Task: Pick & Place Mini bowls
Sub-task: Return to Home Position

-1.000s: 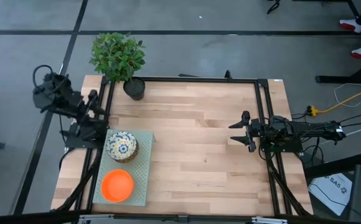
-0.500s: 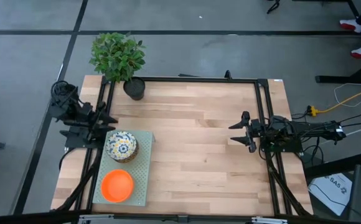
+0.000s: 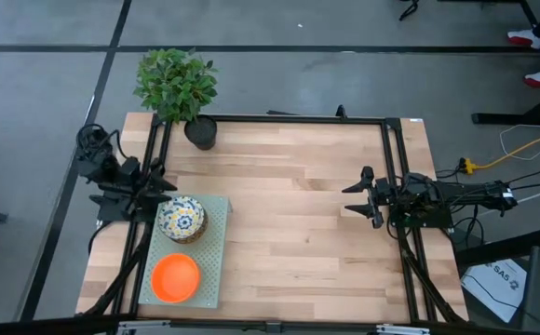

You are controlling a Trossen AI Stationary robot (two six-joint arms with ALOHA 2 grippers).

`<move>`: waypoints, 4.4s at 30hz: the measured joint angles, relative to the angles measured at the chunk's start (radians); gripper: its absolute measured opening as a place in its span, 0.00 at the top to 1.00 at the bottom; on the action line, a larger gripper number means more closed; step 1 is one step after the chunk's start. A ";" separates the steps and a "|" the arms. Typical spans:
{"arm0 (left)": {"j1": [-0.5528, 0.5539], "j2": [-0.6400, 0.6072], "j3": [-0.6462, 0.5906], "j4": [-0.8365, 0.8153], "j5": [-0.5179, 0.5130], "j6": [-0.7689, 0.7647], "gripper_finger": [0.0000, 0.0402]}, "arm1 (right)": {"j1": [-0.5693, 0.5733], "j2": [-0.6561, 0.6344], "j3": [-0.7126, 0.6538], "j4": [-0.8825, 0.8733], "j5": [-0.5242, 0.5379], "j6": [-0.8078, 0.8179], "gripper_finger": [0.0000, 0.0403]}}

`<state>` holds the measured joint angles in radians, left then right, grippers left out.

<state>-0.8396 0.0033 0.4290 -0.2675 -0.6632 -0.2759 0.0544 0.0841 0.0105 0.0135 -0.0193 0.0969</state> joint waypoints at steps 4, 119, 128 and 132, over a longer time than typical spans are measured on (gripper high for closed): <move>0.056 0.000 -0.005 0.009 0.070 -0.012 0.64 | 0.000 0.000 0.000 0.000 0.000 0.000 0.39; 1.288 -0.003 -0.420 0.293 0.631 0.237 0.64 | 0.000 0.001 0.000 0.000 0.000 0.000 0.39; 1.288 -0.003 -0.420 0.293 0.630 0.237 0.64 | 0.000 0.001 0.000 0.000 0.000 0.000 0.39; 1.288 -0.003 -0.420 0.293 0.631 0.237 0.64 | 0.000 0.001 0.000 0.000 0.000 0.000 0.39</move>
<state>0.4488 0.0006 0.0086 0.0256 -0.0326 -0.0391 0.0544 0.0849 0.0105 0.0132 -0.0189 0.0967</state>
